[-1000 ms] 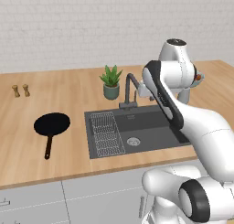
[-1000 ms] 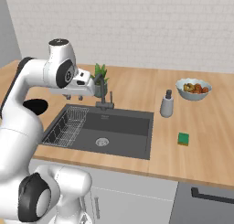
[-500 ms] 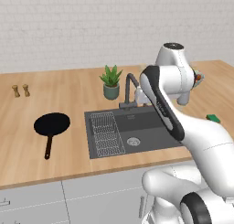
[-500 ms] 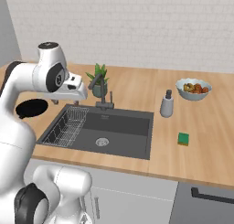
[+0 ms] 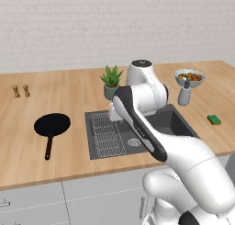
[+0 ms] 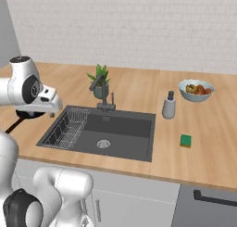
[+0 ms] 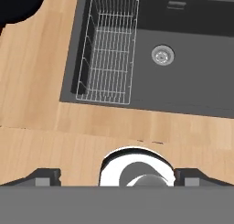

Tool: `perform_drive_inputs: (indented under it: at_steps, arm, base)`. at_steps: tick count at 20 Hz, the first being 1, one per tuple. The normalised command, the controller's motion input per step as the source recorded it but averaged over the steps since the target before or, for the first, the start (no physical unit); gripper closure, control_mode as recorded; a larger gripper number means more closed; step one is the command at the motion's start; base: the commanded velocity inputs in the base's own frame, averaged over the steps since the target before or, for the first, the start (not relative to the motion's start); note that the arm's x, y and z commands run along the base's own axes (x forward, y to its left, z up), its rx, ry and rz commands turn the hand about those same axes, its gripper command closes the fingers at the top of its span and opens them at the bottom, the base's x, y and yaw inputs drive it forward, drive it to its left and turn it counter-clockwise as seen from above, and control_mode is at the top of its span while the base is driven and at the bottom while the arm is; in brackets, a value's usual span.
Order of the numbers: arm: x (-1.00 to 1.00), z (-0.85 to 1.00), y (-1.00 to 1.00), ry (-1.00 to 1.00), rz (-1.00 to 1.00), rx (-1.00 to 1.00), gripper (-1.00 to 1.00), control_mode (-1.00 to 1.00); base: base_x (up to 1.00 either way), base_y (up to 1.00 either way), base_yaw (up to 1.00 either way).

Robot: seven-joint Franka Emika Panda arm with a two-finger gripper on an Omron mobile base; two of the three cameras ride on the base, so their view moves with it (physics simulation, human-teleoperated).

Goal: Pick the pan and sponge and place them into the sink. Then turn on the water.

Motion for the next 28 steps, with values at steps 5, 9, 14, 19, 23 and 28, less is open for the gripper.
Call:
perform_drive_inputs:
  at_steps: [5,9,14,19,23,28]
  arm:
    - [0.00,-0.34,0.99,0.11,0.00,-0.01,-1.00,-1.00]
    - [0.00,-0.29,0.81,0.14,0.00,0.00,-1.00,-1.00]
    - [0.00,-0.34,0.83,0.17,0.00,0.00,-1.00,-1.00]
    - [0.09,-0.29,0.88,0.03,0.00,-0.07,-1.00,-1.00]
    - [0.31,-0.18,0.67,0.00,0.00,-0.10,-1.00,-1.00]
    - [0.53,-0.24,0.59,0.00,0.00,-0.04,-1.00,-1.00]
  base:
    - [0.00,0.00,0.00]
    - [0.00,0.00,0.00]
    - [0.00,0.00,0.00]
    - [0.00,0.00,0.00]
    - [0.00,0.00,0.00]
    - [0.00,0.00,0.00]
